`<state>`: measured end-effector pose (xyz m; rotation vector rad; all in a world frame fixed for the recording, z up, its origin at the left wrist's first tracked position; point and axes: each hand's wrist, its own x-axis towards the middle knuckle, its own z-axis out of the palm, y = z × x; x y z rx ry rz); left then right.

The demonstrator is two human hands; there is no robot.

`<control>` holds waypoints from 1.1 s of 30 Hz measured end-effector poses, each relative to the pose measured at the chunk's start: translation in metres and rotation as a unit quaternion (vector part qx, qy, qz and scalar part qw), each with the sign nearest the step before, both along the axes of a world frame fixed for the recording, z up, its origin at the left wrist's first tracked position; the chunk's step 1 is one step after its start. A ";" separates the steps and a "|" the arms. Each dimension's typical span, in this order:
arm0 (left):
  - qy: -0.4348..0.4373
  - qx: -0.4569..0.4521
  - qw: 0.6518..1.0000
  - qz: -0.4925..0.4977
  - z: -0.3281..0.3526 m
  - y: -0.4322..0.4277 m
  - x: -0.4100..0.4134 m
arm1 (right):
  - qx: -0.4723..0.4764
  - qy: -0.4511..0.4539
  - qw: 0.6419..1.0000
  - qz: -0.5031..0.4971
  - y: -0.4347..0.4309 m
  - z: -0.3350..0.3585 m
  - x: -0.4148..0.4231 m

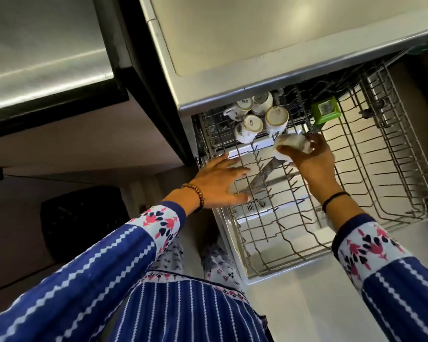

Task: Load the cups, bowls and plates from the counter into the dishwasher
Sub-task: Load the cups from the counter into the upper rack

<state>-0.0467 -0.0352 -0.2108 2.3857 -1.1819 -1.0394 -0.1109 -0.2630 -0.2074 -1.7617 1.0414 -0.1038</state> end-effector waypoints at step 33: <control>0.095 -0.060 0.991 0.068 0.020 -0.003 0.007 | -0.277 0.052 0.940 0.194 0.026 -0.027 -0.002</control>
